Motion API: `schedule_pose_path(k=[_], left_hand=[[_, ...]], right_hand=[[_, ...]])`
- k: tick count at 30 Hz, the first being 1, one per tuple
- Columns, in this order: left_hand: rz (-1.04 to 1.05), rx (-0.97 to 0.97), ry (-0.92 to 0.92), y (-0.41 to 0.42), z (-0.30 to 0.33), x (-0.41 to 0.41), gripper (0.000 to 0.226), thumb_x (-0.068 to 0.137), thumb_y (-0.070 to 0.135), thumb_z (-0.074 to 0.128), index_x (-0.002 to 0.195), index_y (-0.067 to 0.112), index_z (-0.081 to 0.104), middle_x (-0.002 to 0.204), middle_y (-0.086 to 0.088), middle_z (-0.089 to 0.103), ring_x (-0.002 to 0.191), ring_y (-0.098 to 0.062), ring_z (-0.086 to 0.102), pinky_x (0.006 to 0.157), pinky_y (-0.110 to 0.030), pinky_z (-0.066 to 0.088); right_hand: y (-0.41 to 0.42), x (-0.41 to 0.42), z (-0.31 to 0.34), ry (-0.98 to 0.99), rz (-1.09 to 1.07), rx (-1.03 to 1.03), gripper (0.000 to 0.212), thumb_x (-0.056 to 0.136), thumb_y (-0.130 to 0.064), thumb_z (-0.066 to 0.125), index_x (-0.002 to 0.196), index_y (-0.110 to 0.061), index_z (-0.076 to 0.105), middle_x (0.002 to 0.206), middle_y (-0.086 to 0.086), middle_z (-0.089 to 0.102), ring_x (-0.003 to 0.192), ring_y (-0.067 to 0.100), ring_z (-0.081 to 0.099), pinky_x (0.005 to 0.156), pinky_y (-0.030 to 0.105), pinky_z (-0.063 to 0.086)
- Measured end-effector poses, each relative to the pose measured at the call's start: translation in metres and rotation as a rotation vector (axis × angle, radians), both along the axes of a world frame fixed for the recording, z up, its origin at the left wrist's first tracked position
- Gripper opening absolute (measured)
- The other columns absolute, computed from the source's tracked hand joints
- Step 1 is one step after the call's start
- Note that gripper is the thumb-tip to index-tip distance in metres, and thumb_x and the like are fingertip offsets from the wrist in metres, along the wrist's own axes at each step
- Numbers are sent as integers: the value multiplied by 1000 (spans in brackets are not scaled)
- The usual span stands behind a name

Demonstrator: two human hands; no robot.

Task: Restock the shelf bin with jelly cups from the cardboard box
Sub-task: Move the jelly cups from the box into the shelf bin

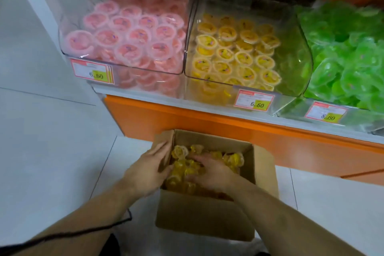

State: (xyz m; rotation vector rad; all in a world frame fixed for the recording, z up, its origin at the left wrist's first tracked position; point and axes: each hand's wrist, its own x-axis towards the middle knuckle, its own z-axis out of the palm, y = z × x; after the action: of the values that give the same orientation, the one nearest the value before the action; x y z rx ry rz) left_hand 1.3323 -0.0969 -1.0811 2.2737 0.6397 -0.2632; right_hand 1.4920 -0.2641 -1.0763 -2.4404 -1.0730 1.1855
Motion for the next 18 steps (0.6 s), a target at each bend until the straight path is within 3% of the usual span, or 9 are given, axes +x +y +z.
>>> schedule_pose_path(k=[4,9,14,18], left_hand=[[7,-16,-10,9,-19,3,70,103,53,49,162,48,11,170,26,10,153,-8,25,124,-36,28],[16,-78,-20,22,-32,5,57,107,54,40,158,59,14,167,33,9,154,-1,19,125,-31,23],[64,-139,-33,17,-30,8,54,107,53,40,155,63,16,165,36,10,153,2,17,126,-33,19],[99,-171,-47,12,-24,8,54,107,52,42,154,64,19,166,34,12,154,0,17,125,-31,20]], right_hand=[[19,-6,-37,18,140,38,59,94,-46,72,149,-41,50,159,-6,44,147,16,38,114,20,25],[39,-12,-65,10,181,59,51,85,-48,78,134,-38,65,144,-4,50,132,21,49,115,35,42],[43,-18,-69,22,159,126,34,86,-38,80,119,-33,75,126,-6,69,114,16,63,98,28,50],[35,-18,-67,53,65,166,27,85,-33,80,112,-33,79,116,-12,74,104,8,66,94,26,55]])
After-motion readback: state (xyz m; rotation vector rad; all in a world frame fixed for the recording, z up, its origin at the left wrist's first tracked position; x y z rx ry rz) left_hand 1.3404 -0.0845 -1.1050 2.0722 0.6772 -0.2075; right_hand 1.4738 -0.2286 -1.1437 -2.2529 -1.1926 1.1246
